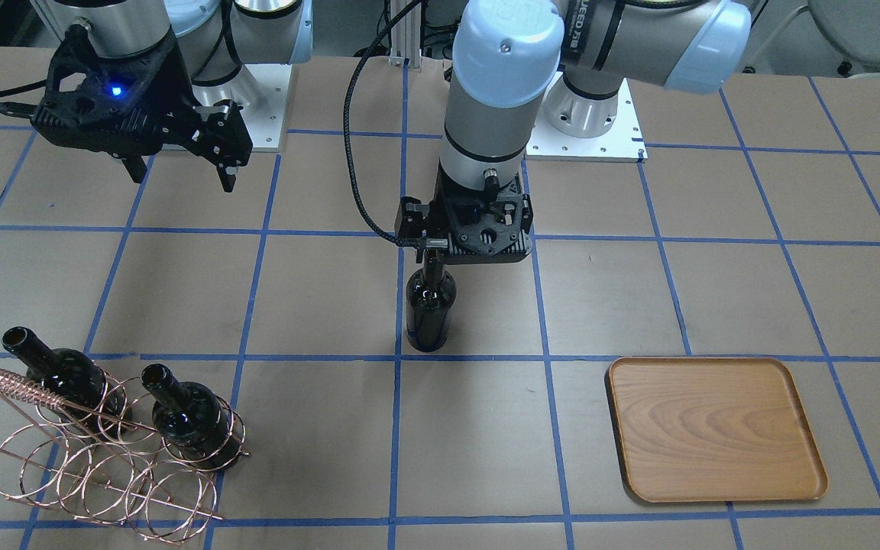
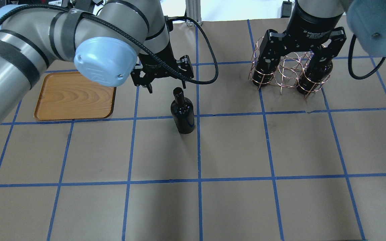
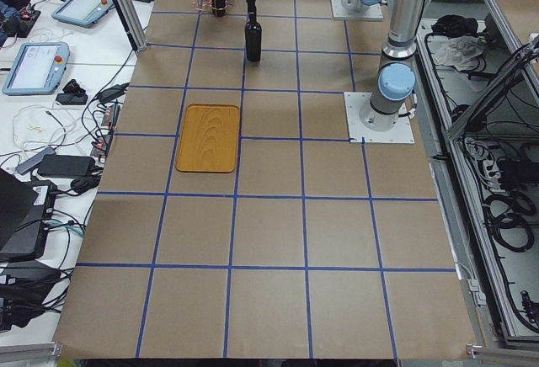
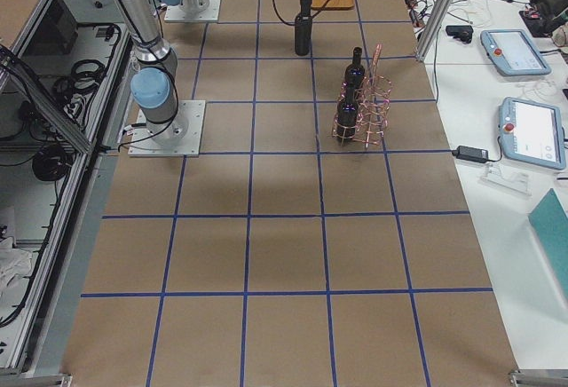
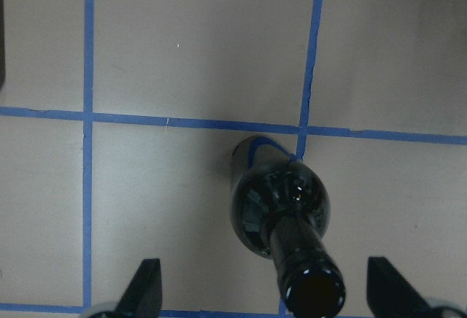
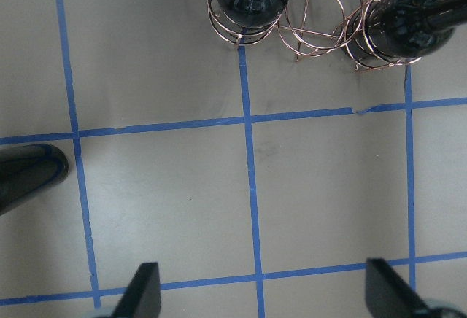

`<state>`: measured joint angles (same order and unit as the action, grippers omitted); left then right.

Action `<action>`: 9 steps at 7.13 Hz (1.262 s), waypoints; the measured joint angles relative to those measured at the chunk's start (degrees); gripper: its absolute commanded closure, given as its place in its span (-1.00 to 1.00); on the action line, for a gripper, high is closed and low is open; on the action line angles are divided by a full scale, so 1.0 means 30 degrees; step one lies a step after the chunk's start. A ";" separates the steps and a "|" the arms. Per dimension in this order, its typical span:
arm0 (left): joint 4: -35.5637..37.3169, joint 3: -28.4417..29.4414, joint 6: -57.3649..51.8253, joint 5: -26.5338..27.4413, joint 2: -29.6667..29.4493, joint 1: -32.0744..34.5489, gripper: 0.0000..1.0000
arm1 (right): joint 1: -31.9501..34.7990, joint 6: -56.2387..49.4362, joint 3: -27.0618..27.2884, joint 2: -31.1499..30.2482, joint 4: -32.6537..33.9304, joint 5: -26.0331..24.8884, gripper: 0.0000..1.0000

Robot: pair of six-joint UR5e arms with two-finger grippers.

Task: Take wine from basket and place on tray
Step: 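Lower the left gripper onto the standing bottle's neck while the right arm withdraws, then grasp the bottle with the left gripper and carry it onto the wooden tray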

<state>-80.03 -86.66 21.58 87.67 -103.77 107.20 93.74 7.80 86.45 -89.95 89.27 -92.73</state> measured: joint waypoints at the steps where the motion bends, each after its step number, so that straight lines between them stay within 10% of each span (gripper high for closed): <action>1: 0.0137 -0.0001 -0.0064 -0.0036 -0.0394 0.0234 -0.73 | 0.0009 -0.0005 0.0071 -0.0012 0.0043 0.0029 -0.99; 3: 0.0127 0.0000 -0.0249 -0.0030 -0.0825 0.0450 0.45 | 0.0012 0.0006 0.0189 -0.0037 0.0065 0.0077 -0.99; 5: 0.0005 -0.0001 -0.0300 -0.0040 -0.0884 0.0497 0.91 | 0.0012 0.0008 0.0259 -0.0032 0.0088 0.0089 -0.99; 9: -0.0187 0.0114 -0.1030 0.0039 -0.0412 0.0206 1.00 | 0.0013 0.0008 0.0276 -0.0028 0.0090 0.0116 -0.99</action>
<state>-80.59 -86.32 18.49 87.79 -105.01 107.81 93.78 7.82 87.28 -90.03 89.54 -92.39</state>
